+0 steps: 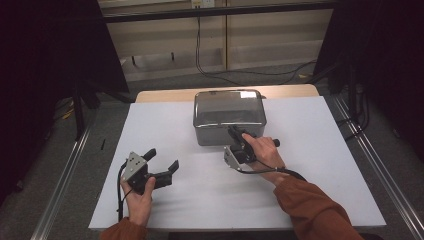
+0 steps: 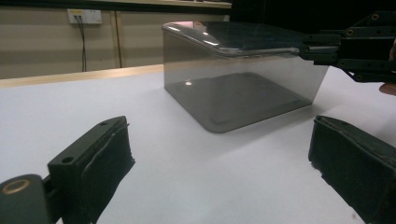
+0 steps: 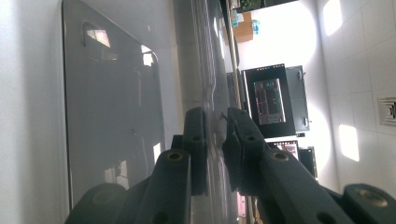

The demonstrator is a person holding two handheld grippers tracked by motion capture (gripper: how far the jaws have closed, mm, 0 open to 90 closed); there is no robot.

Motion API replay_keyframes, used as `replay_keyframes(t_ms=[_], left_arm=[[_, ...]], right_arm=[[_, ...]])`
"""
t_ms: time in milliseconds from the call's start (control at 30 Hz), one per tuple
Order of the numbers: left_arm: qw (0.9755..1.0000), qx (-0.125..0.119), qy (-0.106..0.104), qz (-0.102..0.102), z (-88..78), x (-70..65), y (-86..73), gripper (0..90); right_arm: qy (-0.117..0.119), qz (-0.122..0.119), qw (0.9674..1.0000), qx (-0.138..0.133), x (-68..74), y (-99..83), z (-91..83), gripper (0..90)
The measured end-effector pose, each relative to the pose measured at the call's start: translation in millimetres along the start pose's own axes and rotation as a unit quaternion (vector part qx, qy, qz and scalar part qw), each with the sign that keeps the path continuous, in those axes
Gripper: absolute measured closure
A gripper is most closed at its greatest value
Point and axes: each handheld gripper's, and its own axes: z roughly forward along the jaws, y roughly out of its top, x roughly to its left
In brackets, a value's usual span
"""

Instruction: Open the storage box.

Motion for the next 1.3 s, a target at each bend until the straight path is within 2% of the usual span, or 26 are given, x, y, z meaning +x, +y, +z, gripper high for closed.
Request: replay_keyframes(t_ms=[33, 67, 167, 300, 333, 500, 600, 700, 767, 1100, 1167, 1200, 1300], left_arm=[[1.0, 0.001, -0.005, 0.006, 3.2, -0.9, 0.6, 5.5], [1.0, 0.001, -0.005, 0.006, 3.2, -0.9, 0.6, 5.5], [0.9997, -0.009, -0.023, 0.005, 4.7, -2.9, 4.2, 4.4], [0.9993, -0.011, -0.033, 0.014, 6.8, -3.4, 6.5, 3.4], [0.9994, -0.013, -0.03, 0.012, 8.1, -4.1, 6.7, 3.4], [0.9984, -0.029, -0.033, 0.034, 18.6, -2.1, 12.1, 2.6], [0.9981, -0.028, -0.036, 0.042, 26.2, -3.2, 16.2, 2.6], [0.9981, -0.025, -0.041, 0.039, 31.8, -4.2, 18.0, 2.7], [0.9977, -0.025, -0.045, 0.044, 36.5, -5.0, 19.3, 2.7], [0.9972, -0.017, -0.046, 0.057, 52.9, -2.7, 23.8, 2.1], [0.9967, -0.019, -0.049, 0.061, 56.5, -3.4, 25.4, 2.4], [0.9958, -0.022, -0.048, 0.075, 60.0, -3.6, 27.4, 2.3], [0.9953, -0.023, -0.05, 0.079, 64.5, -1.9, 29.0, 2.2]], right_arm=[[0.001, -0.004, 1.0, 0.0, -0.8, 0.4, 0.1, 78.6], [0.001, -0.004, 1.0, 0.0, -1.5, 0.7, -0.3, 78.7], [-0.004, -0.001, 1.0, -0.004, -4.7, 0.0, -0.6, 79.0], [-0.005, 0.001, 1.0, -0.003, -6.0, 0.2, -1.0, 79.1], [-0.005, 0.001, 1.0, -0.003, -6.0, 0.2, -1.0, 79.1], [-0.006, 0.005, 1.0, -0.004, -6.8, 0.0, -1.0, 79.1], [-0.008, 0.006, 0.9999, -0.006, -7.6, -0.3, -1.1, 79.1], [-0.009, 0.007, 0.9999, -0.007, -7.9, -0.4, -1.0, 79.2], [-0.01, 0.01, 0.9999, -0.008, -8.2, -0.3, -1.1, 79.1], [-0.015, 0.018, 0.9997, -0.01, -11.3, -0.6, -1.4, 79.1], [-0.017, 0.018, 0.9996, -0.01, -11.9, -0.5, -1.5, 79.2], [-0.02, 0.019, 0.9995, -0.013, -12.8, -0.5, -1.4, 79.3], [-0.02, 0.02, 0.9995, -0.014, -13.5, -0.6, -1.3, 79.4]])
